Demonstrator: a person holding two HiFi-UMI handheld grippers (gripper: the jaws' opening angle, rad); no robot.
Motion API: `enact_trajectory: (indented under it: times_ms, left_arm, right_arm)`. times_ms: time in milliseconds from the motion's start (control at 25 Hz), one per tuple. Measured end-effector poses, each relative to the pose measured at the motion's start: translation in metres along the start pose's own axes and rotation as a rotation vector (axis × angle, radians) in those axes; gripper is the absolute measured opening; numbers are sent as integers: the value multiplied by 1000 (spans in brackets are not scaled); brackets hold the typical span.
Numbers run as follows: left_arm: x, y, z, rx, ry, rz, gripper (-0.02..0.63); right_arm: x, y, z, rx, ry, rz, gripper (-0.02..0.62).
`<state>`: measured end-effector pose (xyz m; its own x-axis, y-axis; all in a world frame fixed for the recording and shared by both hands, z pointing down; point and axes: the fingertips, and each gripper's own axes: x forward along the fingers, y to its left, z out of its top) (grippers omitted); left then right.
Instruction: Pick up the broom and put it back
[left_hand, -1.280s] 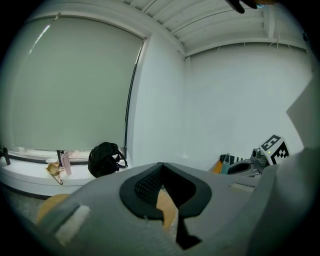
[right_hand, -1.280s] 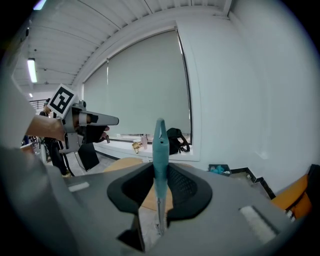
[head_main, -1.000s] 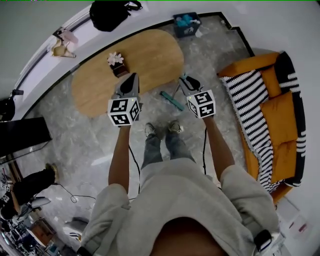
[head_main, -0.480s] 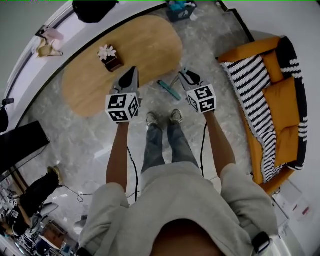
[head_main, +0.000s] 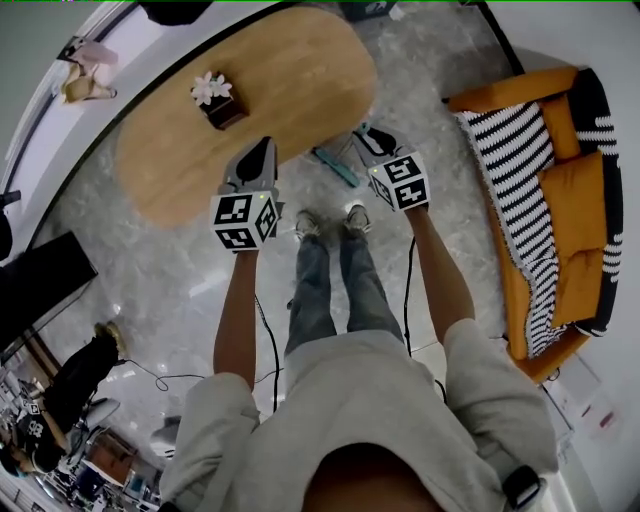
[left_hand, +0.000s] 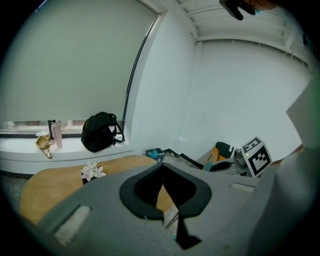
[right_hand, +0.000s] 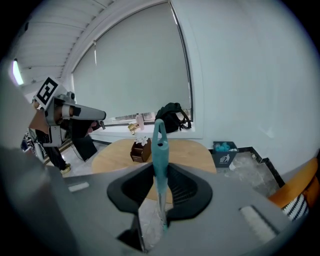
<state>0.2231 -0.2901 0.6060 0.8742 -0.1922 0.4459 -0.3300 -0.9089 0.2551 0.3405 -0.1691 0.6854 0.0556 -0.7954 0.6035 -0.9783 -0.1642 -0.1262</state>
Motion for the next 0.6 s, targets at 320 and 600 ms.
enact_trajectory:
  times_ms: [320,600]
  left_arm:
    - [2,22,-8,-27,-3,32,2]
    - [6,35,-14,-43,-1,45,2]
  right_arm:
    - [48,11,17,-53,5,63,89]
    - [75,16,25,-73,18,106,89]
